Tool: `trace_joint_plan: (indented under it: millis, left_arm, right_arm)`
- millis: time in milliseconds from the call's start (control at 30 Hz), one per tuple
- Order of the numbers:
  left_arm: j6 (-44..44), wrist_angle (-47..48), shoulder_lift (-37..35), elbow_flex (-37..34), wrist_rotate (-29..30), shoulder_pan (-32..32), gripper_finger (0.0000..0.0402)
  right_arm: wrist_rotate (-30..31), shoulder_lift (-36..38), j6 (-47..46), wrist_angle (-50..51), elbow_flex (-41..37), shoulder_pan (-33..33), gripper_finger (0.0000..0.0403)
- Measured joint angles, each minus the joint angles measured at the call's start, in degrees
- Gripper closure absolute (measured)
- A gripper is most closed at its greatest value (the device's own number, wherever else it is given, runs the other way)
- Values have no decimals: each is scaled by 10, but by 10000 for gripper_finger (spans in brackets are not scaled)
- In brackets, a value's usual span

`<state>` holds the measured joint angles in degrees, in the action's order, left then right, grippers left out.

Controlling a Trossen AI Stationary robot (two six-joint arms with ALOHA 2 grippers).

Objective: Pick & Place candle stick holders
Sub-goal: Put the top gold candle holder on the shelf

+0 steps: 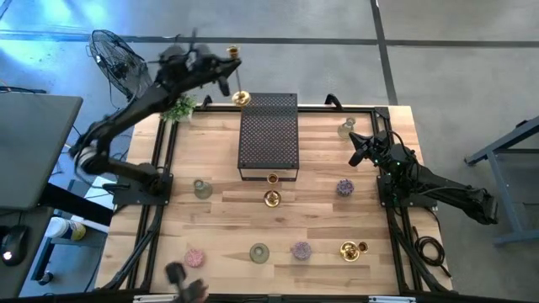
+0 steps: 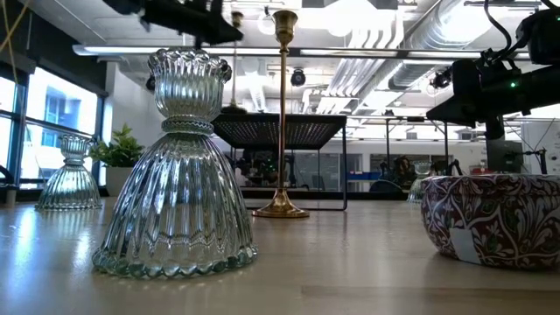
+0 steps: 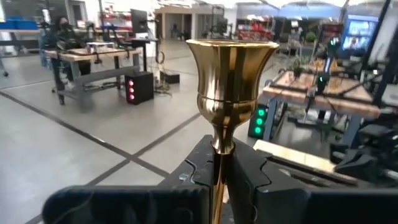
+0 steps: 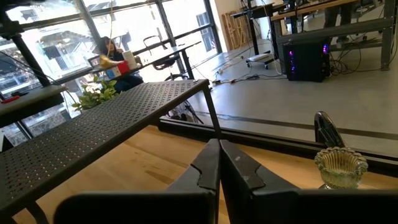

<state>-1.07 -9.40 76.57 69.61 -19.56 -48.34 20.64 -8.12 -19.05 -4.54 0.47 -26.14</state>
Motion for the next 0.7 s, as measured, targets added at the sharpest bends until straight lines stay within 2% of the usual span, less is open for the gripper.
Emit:
trace_joint_plan:
  millis: [167,700]
  left_arm:
    - [8,1,67,34,-10,0,382]
    - [21,-38,106,16,-9,0,386]
  right_arm:
    - [0,0,0,0,0,0,402]
    - [0,0,0,0,0,0,402]
